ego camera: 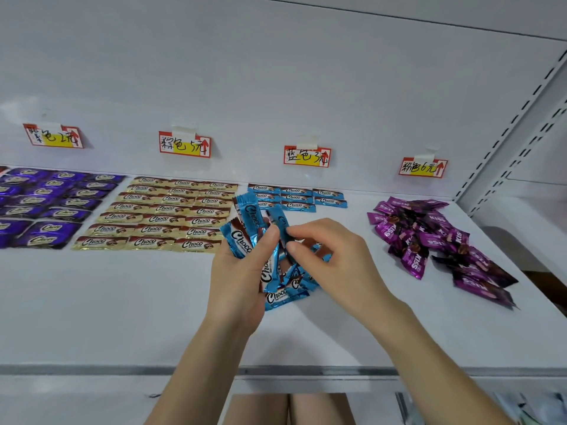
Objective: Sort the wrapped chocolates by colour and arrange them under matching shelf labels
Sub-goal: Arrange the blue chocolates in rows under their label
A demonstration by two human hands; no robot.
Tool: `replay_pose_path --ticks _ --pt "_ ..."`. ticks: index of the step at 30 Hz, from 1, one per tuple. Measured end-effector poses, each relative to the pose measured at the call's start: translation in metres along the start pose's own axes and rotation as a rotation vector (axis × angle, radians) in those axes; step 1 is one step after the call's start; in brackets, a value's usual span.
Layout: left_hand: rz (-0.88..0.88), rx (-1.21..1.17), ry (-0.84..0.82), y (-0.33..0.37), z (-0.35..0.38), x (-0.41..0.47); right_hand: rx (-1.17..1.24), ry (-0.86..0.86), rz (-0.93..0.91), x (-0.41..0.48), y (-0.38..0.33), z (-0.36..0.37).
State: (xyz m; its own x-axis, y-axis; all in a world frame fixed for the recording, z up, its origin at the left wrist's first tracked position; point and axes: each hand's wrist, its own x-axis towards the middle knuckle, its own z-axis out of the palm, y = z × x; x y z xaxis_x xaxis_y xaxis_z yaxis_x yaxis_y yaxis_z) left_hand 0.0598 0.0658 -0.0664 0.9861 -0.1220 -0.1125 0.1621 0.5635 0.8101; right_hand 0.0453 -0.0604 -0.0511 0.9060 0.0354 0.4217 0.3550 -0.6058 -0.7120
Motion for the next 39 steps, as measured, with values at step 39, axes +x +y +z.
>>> replay_pose_path --ticks 39 --pt "-0.207 -0.102 0.194 -0.012 0.006 0.050 -0.690 -0.310 0.160 0.090 0.148 -0.042"
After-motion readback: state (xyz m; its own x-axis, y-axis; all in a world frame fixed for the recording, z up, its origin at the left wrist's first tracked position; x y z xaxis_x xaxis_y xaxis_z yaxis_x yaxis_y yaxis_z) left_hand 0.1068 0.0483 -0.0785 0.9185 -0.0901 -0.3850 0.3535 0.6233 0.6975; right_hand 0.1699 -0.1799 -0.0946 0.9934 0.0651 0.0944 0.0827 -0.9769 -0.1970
